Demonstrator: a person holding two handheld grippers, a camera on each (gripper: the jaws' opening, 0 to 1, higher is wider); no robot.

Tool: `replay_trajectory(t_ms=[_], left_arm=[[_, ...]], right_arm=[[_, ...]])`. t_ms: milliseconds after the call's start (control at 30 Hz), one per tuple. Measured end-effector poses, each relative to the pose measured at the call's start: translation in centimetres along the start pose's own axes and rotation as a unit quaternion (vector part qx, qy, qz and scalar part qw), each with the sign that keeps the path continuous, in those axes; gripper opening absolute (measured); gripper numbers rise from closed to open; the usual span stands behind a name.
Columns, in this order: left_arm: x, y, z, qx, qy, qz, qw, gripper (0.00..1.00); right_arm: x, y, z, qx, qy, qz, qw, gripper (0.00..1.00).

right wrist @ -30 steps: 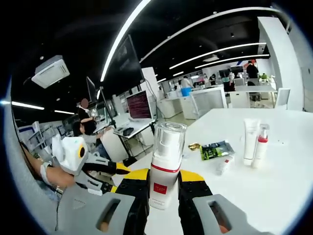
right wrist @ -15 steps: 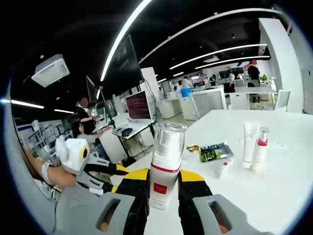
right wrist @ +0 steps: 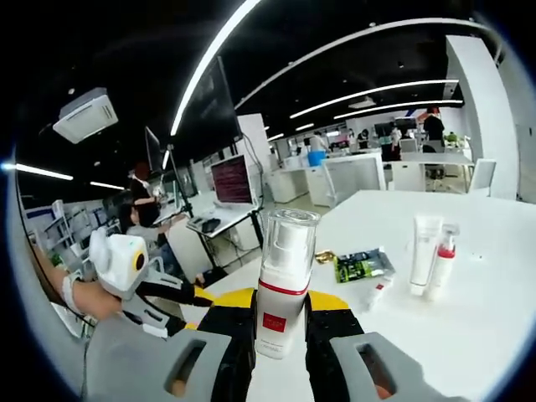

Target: Arrange the skincare products in the storage area until every visible bottle or jar stands upright without overlapping.

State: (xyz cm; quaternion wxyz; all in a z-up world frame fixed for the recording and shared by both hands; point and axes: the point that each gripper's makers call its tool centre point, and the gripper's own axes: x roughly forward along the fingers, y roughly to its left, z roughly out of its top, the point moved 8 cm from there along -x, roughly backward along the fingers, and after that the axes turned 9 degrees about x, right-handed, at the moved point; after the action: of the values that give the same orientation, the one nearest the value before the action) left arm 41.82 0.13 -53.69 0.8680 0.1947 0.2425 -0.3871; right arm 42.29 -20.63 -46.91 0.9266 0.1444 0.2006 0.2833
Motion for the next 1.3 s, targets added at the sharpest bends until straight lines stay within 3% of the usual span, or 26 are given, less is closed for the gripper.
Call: replay_trajectory(t_ms=[200, 700, 867, 1300], left_arm=[[0.9, -0.2, 0.6, 0.002, -0.011, -0.008, 0.9999, 0.41], [1.8, -1.4, -2.0, -0.025, 0.024, -0.024, 0.9991, 0.41], [1.7, -1.3, -1.8, -0.031, 0.018, -0.021, 0.9992, 0.39], [2.0, -1.1, -2.4, -0.039, 0.030, -0.021, 0.9986, 0.39]], right_arm=[[0.6, -0.6, 0.5, -0.009, -0.003, -0.004, 0.9999, 0.14], [1.6, -3.0, 0.3, -0.014, 0.010, -0.024, 0.9995, 0.14], [2.2, -3.6, -0.1, -0.015, 0.019, -0.030, 0.9993, 0.14], [2.9, -4.8, 0.9, -0.029, 0.018, -0.035, 0.9988, 0.14]])
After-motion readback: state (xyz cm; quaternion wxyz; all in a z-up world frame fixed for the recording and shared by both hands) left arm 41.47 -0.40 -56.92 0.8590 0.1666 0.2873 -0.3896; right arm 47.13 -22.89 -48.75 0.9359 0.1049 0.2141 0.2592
